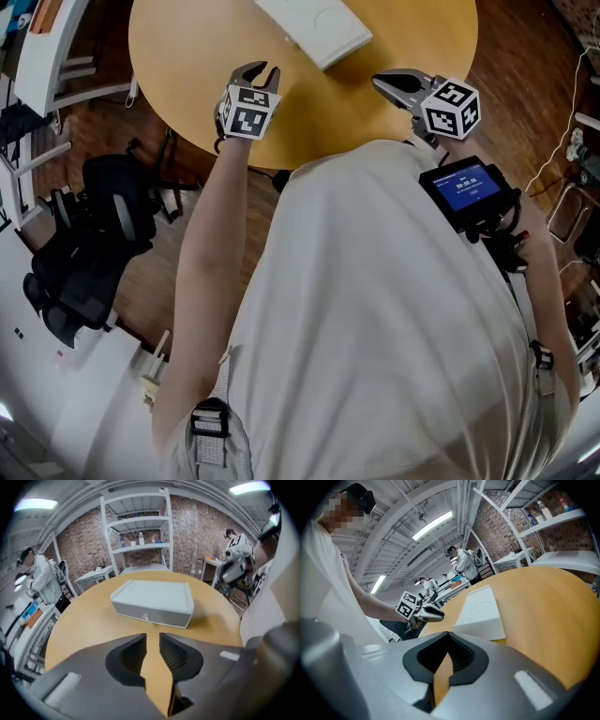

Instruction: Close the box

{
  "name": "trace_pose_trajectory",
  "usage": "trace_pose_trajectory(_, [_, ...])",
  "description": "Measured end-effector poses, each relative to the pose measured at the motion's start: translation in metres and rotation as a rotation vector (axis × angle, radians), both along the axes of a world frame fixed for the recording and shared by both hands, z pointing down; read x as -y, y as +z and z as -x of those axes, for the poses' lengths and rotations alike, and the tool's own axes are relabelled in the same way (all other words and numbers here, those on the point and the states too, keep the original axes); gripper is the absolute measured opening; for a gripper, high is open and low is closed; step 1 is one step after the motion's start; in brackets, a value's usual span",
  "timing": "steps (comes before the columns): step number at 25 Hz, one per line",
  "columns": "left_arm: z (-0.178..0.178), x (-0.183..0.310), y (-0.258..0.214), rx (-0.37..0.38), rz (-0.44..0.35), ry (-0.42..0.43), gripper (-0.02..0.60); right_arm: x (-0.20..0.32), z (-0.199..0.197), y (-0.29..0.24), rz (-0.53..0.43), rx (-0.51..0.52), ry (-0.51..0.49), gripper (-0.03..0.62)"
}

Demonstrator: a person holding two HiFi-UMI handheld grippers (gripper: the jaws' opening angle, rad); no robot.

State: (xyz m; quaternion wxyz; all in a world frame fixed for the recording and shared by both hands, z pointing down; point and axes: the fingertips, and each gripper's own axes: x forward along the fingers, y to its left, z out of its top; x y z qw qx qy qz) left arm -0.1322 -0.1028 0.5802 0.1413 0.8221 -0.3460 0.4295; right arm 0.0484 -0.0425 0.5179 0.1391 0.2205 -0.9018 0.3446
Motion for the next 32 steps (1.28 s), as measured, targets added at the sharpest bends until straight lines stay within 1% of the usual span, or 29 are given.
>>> trace_pose_trajectory(3, [-0.001, -0.031, -0.026, -0.126, -0.029, -0.125, 0.078, -0.002, 0.013, -0.005, -0.017, 0.004, -0.061, 0.002])
trace_pose_trajectory(5, [-0.003, -0.052, -0.036, -0.186, -0.051, -0.192, 0.065, -0.003, 0.022, -0.009, -0.031, 0.007, -0.099, 0.002])
trace_pose_trajectory(9, [-0.01, -0.083, -0.045, -0.23, -0.097, -0.236, 0.002, -0.007, 0.034, -0.014, -0.053, 0.01, -0.163, 0.002])
trace_pose_trajectory(13, [-0.01, -0.093, -0.053, -0.272, -0.116, -0.284, 0.002, -0.01, 0.04, -0.015, -0.064, 0.011, -0.2, 0.002])
trace_pose_trajectory(17, [-0.012, -0.095, -0.063, -0.289, -0.132, -0.298, 0.002, -0.014, 0.045, -0.018, -0.072, 0.021, -0.221, 0.002])
trace_pose_trajectory(23, [-0.013, -0.092, -0.064, -0.312, -0.122, -0.305, 0.002, -0.018, 0.049, -0.019, -0.09, 0.023, -0.24, 0.002])
trace_pose_trajectory(27, [-0.017, -0.092, -0.062, -0.312, -0.117, -0.288, 0.002, -0.016, 0.048, -0.022, -0.121, 0.006, -0.241, 0.0])
trace_pose_trajectory(32, [-0.019, -0.089, -0.059, -0.317, -0.109, -0.278, 0.002, -0.013, 0.044, -0.02, -0.134, -0.019, -0.239, 0.0])
